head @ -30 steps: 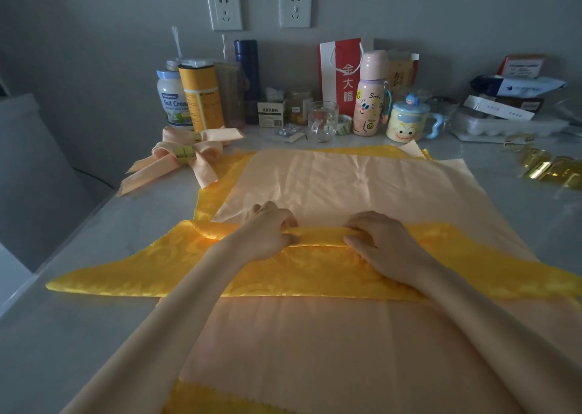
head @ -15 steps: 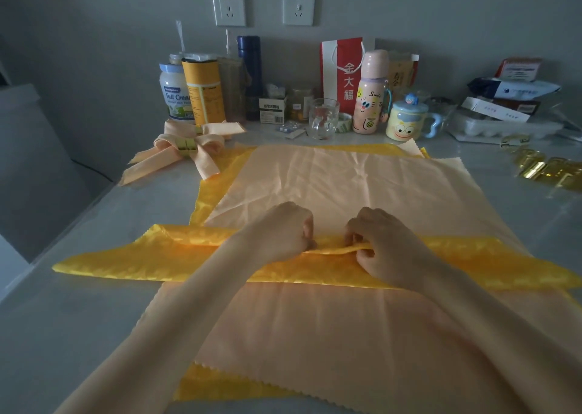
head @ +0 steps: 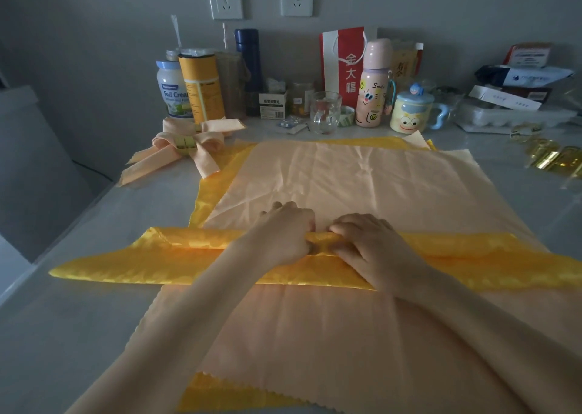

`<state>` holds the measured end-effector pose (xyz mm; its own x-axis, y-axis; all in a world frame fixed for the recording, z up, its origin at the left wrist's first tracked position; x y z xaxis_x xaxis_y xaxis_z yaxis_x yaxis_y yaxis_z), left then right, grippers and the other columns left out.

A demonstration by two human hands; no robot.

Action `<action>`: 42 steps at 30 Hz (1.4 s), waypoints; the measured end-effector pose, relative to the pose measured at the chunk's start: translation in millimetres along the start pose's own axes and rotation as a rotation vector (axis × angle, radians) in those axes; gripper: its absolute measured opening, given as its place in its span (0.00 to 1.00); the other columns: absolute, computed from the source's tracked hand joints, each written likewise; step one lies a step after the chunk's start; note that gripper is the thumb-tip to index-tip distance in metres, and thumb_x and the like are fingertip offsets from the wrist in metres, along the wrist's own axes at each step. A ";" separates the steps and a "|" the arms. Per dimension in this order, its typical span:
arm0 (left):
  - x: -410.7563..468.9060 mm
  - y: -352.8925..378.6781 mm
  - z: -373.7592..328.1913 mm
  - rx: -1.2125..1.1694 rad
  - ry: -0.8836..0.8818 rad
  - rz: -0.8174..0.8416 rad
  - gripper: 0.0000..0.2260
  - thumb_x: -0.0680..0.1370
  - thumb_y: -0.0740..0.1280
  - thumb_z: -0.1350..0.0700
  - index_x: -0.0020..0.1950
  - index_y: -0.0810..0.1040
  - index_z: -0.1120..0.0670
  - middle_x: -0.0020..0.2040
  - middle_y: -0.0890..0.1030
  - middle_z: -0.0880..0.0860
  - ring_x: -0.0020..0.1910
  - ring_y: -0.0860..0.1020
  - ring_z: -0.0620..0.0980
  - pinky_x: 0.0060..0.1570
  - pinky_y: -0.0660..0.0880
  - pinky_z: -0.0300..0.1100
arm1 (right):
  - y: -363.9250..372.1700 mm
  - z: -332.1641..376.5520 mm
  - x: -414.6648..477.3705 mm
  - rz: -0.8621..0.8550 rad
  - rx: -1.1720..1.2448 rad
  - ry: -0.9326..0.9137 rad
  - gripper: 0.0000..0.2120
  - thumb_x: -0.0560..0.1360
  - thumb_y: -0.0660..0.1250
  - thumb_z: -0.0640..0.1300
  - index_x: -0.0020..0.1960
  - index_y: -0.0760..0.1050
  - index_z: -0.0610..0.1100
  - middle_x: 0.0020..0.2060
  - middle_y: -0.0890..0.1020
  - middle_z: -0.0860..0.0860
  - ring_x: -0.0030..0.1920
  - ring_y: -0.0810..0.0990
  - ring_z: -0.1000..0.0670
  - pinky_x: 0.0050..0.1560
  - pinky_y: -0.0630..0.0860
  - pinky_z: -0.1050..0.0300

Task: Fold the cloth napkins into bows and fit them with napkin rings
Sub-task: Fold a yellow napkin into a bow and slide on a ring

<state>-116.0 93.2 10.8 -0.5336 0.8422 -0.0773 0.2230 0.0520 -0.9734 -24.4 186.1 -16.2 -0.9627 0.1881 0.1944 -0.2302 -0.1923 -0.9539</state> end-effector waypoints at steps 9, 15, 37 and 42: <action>-9.8 -7.9 -19.4 0.054 0.071 -0.172 0.10 0.76 0.65 0.55 0.56 0.73 0.51 0.49 0.69 0.49 0.52 0.70 0.51 0.45 0.62 0.40 | -30.2 -9.9 -7.8 -0.157 0.097 0.052 0.08 0.70 0.67 0.40 0.47 0.76 0.49 0.43 0.76 0.56 0.47 0.72 0.54 0.49 0.68 0.65; -19.5 -16.3 -24.8 -0.021 0.061 -0.033 0.13 0.77 0.63 0.44 0.53 0.79 0.51 0.48 0.75 0.49 0.47 0.70 0.48 0.43 0.64 0.38 | -36.2 6.2 -22.0 -0.086 0.020 -0.078 0.13 0.68 0.71 0.38 0.41 0.69 0.51 0.38 0.72 0.59 0.38 0.70 0.56 0.39 0.70 0.68; -17.6 -8.0 -12.2 0.106 -0.113 0.101 0.15 0.76 0.64 0.46 0.45 0.81 0.56 0.38 0.81 0.52 0.36 0.76 0.48 0.37 0.71 0.39 | 0.4 20.5 -10.7 -0.004 0.003 -0.003 0.26 0.77 0.47 0.55 0.67 0.69 0.43 0.62 0.74 0.48 0.63 0.71 0.46 0.63 0.64 0.55; -25.2 14.6 -19.2 0.172 -0.028 -0.115 0.14 0.82 0.52 0.50 0.59 0.73 0.53 0.57 0.72 0.53 0.61 0.67 0.53 0.58 0.62 0.45 | 10.8 16.7 -14.5 -0.032 -0.036 -0.022 0.33 0.75 0.38 0.55 0.64 0.72 0.41 0.66 0.73 0.41 0.69 0.68 0.43 0.68 0.62 0.51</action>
<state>-83.7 83.0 2.7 -0.5703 0.8208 0.0327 0.0180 0.0523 -0.9985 -15.3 165.2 -25.6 -0.9578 0.1724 0.2300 -0.2565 -0.1519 -0.9545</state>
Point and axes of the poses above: each hand's wrist, its own x-axis towards the middle knuckle, its own y-axis out of the palm, z = x × y, the point moved 5 cm from there along x, towards the middle knuckle
